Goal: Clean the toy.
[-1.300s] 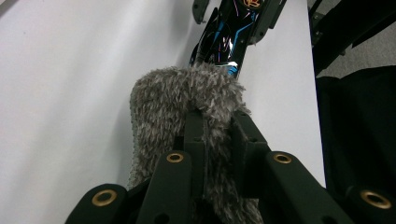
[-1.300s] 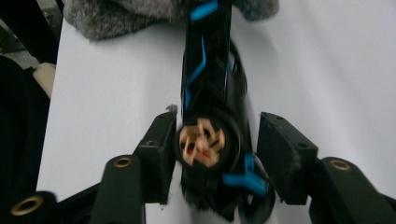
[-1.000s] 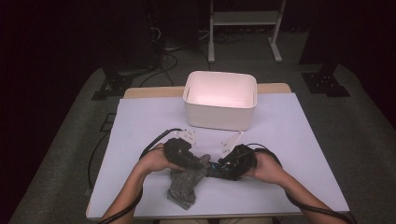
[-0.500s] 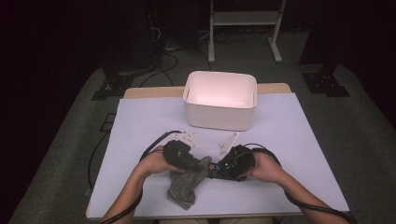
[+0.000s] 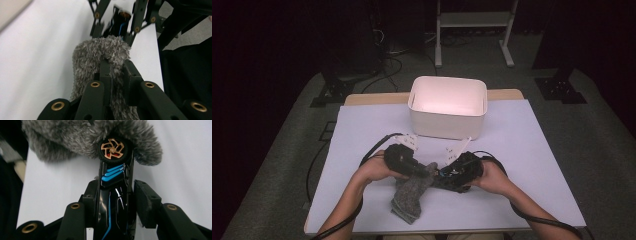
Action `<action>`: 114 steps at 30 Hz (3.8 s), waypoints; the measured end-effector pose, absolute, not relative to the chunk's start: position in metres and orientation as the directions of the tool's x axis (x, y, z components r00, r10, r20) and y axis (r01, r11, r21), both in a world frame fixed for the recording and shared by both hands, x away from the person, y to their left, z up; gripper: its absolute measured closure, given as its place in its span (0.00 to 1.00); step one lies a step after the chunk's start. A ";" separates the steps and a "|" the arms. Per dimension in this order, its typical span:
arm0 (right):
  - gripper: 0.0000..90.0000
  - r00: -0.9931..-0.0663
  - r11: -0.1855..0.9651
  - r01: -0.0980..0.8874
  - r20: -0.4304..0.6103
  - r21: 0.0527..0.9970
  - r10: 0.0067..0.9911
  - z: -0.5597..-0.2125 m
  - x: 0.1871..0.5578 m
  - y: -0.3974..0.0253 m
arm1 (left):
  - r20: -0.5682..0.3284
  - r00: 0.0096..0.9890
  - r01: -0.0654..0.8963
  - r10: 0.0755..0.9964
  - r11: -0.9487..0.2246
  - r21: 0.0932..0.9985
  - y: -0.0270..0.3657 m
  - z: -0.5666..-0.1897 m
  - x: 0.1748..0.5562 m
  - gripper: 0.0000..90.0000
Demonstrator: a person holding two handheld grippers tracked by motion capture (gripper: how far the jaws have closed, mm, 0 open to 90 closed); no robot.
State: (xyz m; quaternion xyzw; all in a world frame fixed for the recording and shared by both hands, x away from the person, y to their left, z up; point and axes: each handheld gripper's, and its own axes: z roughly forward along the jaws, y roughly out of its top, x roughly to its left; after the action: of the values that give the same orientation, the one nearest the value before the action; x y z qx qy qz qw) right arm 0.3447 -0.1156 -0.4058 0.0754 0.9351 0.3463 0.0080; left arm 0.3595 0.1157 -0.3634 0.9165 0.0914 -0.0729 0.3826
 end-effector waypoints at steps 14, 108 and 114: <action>0.62 -0.985 0.641 0.134 0.027 0.756 0.173 -0.409 0.345 -0.127 | -0.173 0.978 0.204 0.117 -0.713 0.671 0.113 -0.345 0.361 0.89; 0.57 -0.983 0.590 0.125 0.018 0.797 0.184 -0.400 0.325 -0.162 | -0.145 0.989 0.092 -0.010 -0.730 0.677 0.067 -0.310 0.352 0.88; 0.61 -0.984 0.587 0.110 0.006 0.802 0.177 -0.402 0.322 -0.165 | -0.168 0.986 0.105 -0.022 -0.703 0.704 0.072 -0.316 0.353 0.88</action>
State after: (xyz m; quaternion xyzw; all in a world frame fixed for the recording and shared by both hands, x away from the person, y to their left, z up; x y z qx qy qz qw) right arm 0.3224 -0.1651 -0.4016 0.0808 0.8900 0.4471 0.0373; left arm 0.3526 0.0722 -0.3157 0.9191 0.0226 -0.0820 0.3848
